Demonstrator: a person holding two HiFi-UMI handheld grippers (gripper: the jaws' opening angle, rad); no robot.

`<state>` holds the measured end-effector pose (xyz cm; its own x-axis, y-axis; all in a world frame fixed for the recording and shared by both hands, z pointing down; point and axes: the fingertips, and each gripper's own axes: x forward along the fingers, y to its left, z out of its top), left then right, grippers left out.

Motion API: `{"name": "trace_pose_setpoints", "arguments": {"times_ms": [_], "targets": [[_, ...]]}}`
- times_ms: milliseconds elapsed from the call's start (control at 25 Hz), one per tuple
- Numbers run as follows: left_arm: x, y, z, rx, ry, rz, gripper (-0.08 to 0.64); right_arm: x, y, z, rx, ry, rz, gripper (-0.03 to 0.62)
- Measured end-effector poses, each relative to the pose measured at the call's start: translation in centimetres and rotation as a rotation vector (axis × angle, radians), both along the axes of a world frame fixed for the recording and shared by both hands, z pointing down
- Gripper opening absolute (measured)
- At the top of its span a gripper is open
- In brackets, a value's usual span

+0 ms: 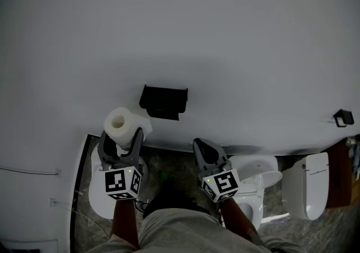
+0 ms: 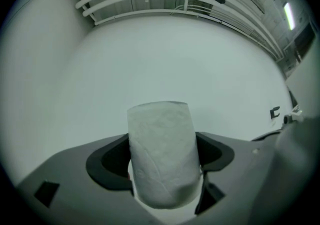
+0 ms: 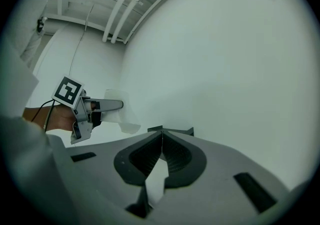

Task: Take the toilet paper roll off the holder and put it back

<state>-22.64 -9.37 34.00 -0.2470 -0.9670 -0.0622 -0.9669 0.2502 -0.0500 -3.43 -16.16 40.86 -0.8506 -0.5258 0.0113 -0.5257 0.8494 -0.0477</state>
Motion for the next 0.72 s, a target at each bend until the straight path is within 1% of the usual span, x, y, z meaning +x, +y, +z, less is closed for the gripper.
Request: {"name": "trace_pose_setpoints", "arguments": {"times_ms": [200, 400, 560, 720], "targets": [[-4.3, 1.2, -0.1, 0.003, 0.008, -0.06, 0.396, -4.6, 0.3, -0.7, 0.01, -0.003, -0.064, 0.005], [-7.3, 1.8, -0.9, 0.018, 0.006, -0.092, 0.396, -7.3, 0.1, -1.2, 0.016, -0.01, -0.084, 0.005], [-9.6, 1.1, -2.4, 0.056, -0.002, -0.077, 0.396, -9.3, -0.2, -1.8, 0.029, -0.013, -0.067, 0.005], [-10.1, -0.9, -3.1, 0.073, -0.009, -0.028, 0.396, -9.5, -1.1, -2.1, 0.041, -0.013, -0.021, 0.005]]}}
